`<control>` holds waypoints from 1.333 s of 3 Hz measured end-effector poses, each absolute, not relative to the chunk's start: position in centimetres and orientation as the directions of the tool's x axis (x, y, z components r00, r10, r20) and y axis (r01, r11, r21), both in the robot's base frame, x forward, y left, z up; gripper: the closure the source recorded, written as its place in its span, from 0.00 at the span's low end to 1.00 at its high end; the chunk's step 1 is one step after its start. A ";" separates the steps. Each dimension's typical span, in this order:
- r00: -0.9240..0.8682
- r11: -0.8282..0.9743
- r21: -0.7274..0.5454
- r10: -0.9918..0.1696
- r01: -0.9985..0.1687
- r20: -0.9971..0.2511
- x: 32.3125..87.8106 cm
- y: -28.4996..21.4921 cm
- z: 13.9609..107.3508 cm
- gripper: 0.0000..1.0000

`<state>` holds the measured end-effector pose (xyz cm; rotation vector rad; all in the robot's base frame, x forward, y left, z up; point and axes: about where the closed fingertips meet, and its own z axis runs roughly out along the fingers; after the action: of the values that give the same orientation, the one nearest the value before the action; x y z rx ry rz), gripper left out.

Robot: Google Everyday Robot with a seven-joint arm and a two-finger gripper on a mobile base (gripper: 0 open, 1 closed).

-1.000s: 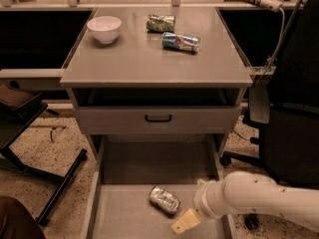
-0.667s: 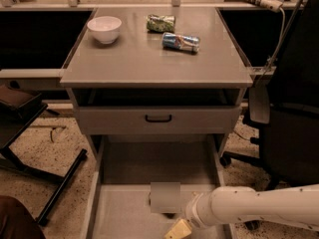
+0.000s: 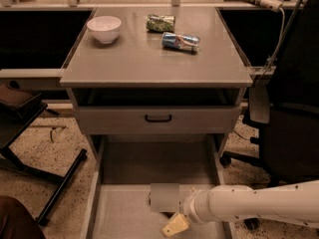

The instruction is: Pick 7up can from middle drawer and place on counter

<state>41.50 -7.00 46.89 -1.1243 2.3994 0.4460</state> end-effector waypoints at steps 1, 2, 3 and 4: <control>-0.566 0.614 0.124 -0.606 -0.779 -0.560 43.0 -5.3 46.1 0.00; -0.566 0.610 0.156 -0.568 -0.777 -0.597 44.6 -3.2 45.0 0.00; -0.563 0.611 0.166 -0.545 -0.774 -0.621 45.8 -2.0 43.9 0.00; -0.559 0.624 0.144 -0.543 -0.768 -0.626 47.1 -1.4 42.9 0.00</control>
Offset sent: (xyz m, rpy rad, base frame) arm 0.0521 0.0598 -0.0325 0.1827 -0.0190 -0.0223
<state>47.09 -1.39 42.86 -1.0274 2.3098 0.5526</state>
